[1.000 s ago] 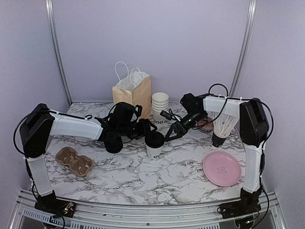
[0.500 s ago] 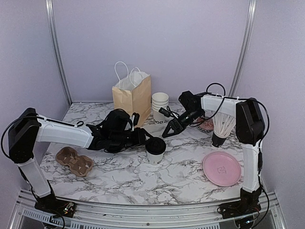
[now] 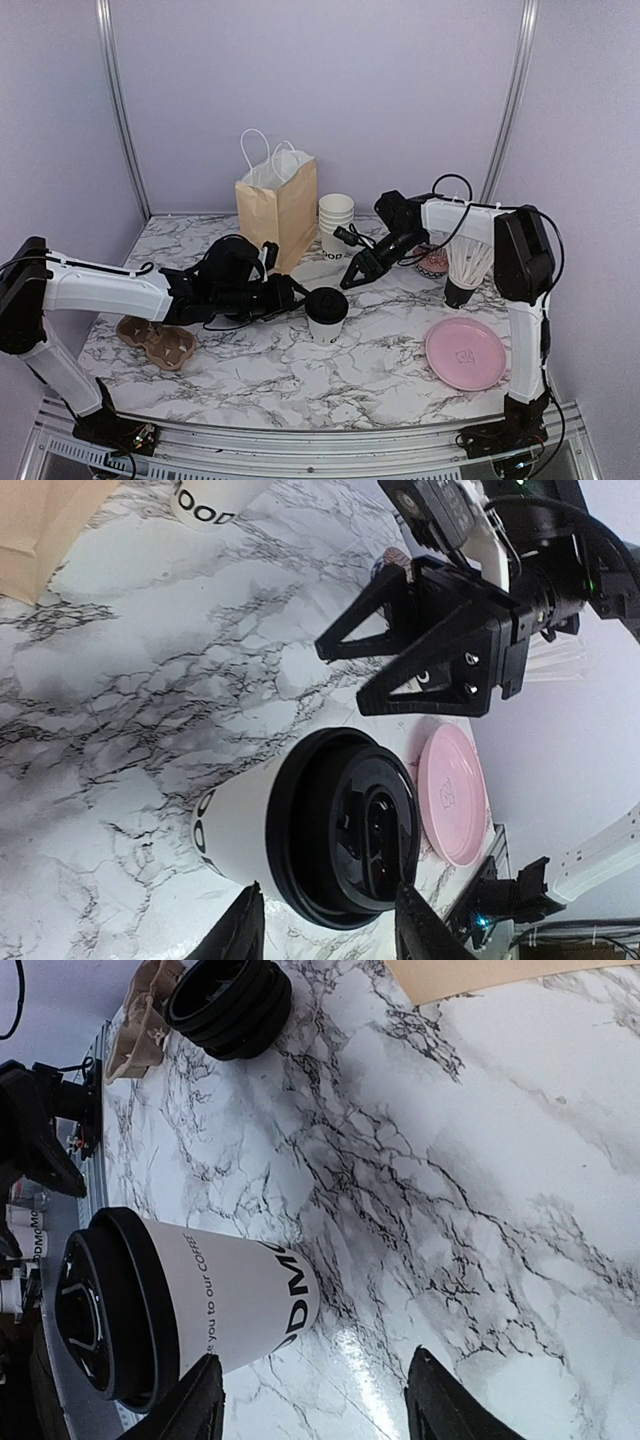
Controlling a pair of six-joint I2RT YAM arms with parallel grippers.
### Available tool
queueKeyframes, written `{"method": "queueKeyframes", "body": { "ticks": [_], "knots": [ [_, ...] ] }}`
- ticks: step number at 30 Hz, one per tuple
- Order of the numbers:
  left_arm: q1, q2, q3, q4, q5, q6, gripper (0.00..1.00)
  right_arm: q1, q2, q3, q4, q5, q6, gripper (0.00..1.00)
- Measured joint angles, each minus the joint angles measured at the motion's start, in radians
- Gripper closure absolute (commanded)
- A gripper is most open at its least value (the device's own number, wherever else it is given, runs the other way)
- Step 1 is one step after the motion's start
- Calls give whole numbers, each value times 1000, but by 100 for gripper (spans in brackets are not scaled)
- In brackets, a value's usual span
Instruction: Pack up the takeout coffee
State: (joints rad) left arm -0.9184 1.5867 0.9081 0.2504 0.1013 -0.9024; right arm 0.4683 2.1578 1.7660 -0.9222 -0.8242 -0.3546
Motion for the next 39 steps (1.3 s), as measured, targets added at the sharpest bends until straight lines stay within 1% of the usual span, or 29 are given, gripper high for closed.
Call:
{"method": "queueKeyframes", "body": {
  "ticks": [2, 7, 11, 17, 20, 26, 30, 39],
  "knots": [
    [5, -14, 0, -28, -34, -8, 56, -1, -16, -27, 6, 16, 2, 38],
    [37, -22, 2, -56, -77, -29, 60, -2, -111, -132, 5, 19, -3, 41],
    [48, -7, 34, -61, -56, -29, 61, -2, -172, -182, -8, -16, -24, 38],
    [48, 55, 97, -55, -7, -29, 66, 3, -184, -230, -14, -59, -43, 34],
    [48, 77, 105, -55, 5, -29, 68, 12, -178, -232, -19, -66, -47, 32],
    [48, 90, 106, -55, 14, -29, 71, 69, -169, -219, -24, -75, -52, 31],
    [48, 95, 106, -55, 21, -30, 72, 89, -145, -192, -25, -77, -53, 32],
    [48, 114, 106, -46, 32, -33, 73, 90, -109, -152, -29, -90, -42, 37]
  ]
}}
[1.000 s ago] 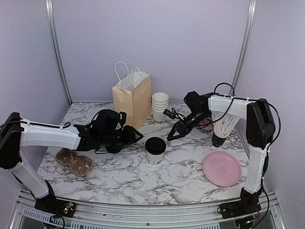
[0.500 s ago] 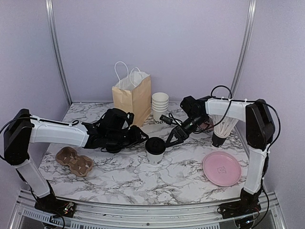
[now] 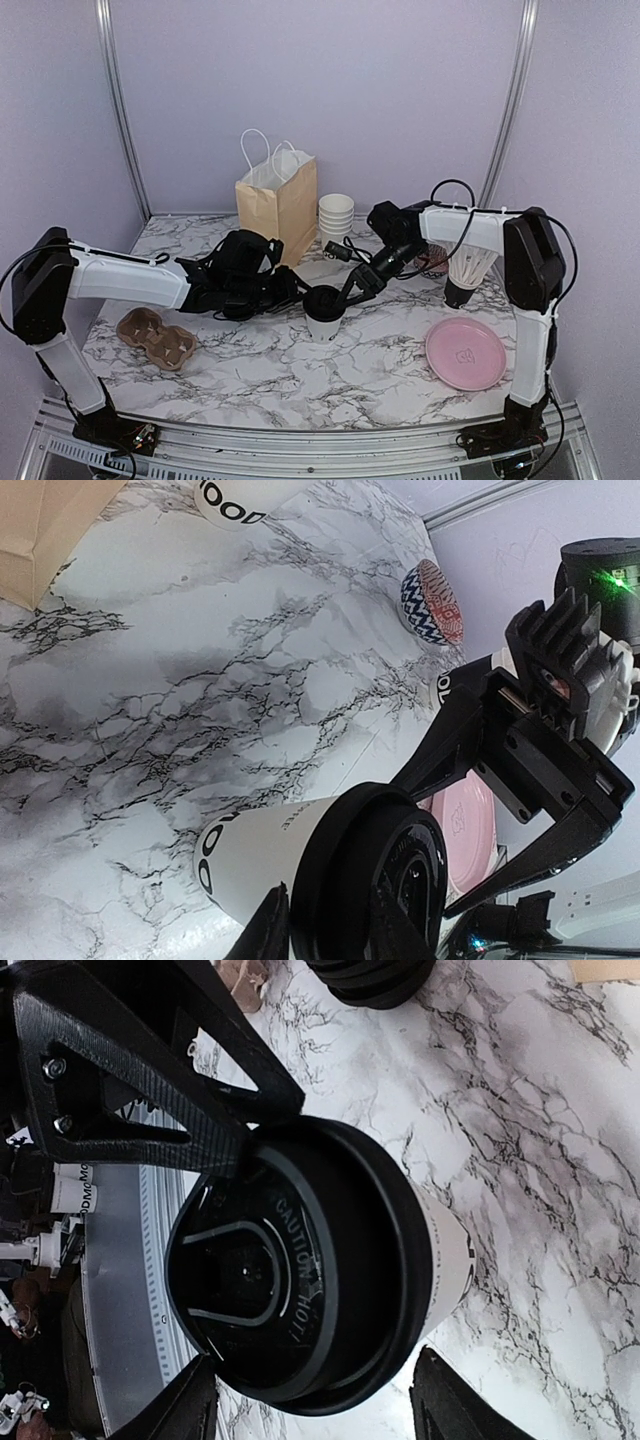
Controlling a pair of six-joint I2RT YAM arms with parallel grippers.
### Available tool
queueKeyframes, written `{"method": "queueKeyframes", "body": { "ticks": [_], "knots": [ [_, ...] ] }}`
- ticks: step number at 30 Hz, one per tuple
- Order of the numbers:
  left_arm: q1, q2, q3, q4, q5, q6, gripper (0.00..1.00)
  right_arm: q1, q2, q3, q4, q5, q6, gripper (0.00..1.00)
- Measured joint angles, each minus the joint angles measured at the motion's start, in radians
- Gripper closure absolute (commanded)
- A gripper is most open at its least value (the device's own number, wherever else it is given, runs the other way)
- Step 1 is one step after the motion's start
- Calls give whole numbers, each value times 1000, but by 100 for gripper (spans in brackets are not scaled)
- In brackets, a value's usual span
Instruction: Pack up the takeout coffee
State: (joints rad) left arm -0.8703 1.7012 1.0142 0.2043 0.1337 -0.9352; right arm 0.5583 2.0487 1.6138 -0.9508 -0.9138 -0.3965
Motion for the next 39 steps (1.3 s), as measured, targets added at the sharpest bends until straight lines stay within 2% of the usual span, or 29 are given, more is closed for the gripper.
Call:
{"method": "queueKeyframes", "body": {
  "ticks": [6, 13, 20, 23, 29, 39],
  "knots": [
    [5, 0, -14, 23, 0, -1, 75, 0, 18, 14, 0, -9, 19, 41],
    [15, 0, -78, 122, -17, -21, 81, -8, 58, 59, -11, -30, 58, 49],
    [39, 56, -176, 369, 6, -82, 79, -26, 89, 79, -7, -64, 109, 52],
    [38, 60, -189, 422, 4, -98, 77, -27, 90, 82, -9, -65, 116, 52],
    [20, 33, -169, 370, -34, -92, 72, -30, 84, 87, -16, -61, 96, 47],
    [-61, -77, -137, 103, -54, -71, 59, -56, 68, 92, -18, -9, 26, 40]
  ]
}}
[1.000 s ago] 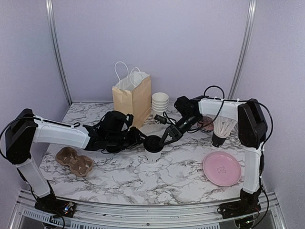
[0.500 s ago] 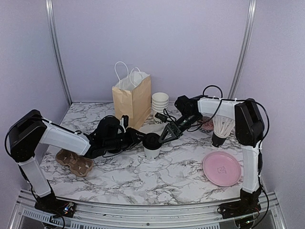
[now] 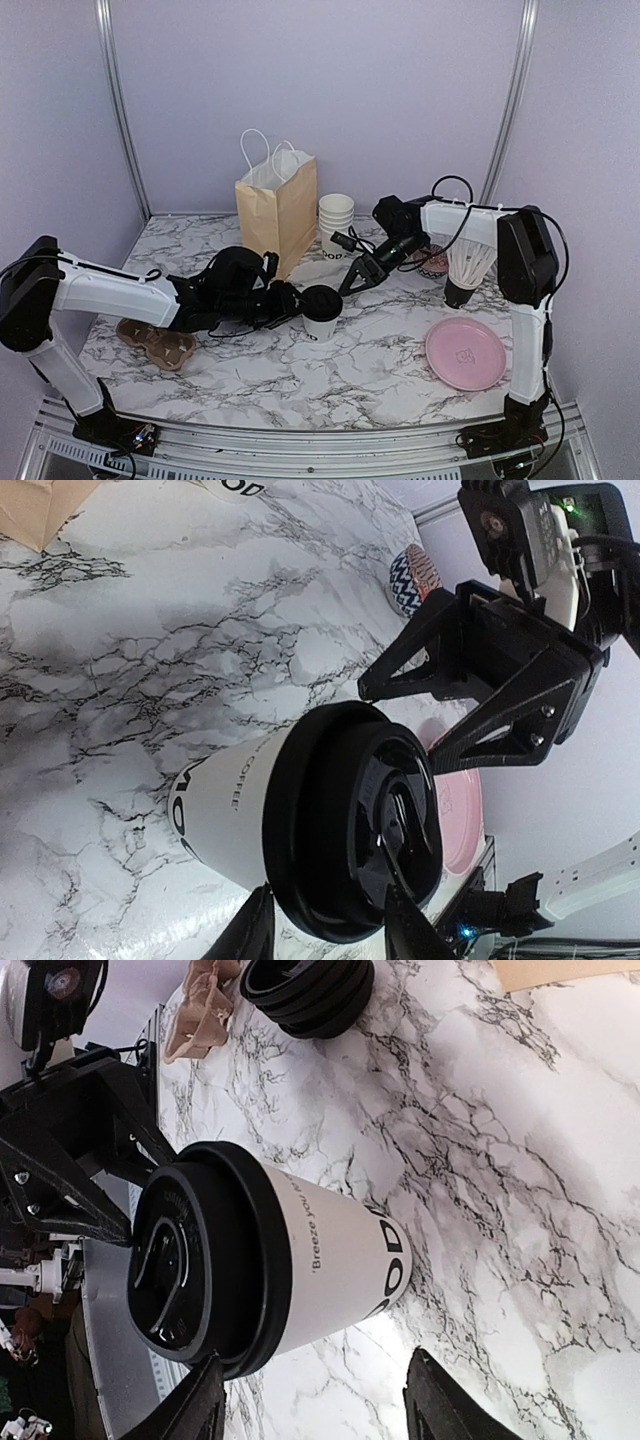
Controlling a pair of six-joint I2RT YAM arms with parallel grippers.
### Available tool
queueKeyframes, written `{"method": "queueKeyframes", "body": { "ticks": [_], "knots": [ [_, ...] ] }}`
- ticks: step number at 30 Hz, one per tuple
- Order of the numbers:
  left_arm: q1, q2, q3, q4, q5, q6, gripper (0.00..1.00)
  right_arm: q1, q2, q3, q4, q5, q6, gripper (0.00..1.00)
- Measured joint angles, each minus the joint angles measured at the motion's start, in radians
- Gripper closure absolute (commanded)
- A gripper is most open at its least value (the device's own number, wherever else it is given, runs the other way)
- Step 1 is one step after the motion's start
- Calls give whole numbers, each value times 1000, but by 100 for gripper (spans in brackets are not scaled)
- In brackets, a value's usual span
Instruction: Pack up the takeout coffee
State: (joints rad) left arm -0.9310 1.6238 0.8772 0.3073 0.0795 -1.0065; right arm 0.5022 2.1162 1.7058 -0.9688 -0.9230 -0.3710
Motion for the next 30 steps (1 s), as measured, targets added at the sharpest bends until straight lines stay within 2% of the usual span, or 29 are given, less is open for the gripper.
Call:
{"method": "queueKeyframes", "body": {
  "ticks": [8, 15, 20, 30],
  "knots": [
    [-4, -84, 30, -140, -38, 31, 53, -2, -2, 22, -7, -2, -29, 33],
    [30, -163, 3, -145, -80, 23, 67, -2, -52, -16, -7, 2, -44, 33],
    [68, -130, -16, -130, -51, 13, 68, -2, -101, -85, -1, 10, -41, 34],
    [73, -33, 14, -98, 16, 15, 68, 3, -101, -100, 9, 16, -42, 38]
  ]
}}
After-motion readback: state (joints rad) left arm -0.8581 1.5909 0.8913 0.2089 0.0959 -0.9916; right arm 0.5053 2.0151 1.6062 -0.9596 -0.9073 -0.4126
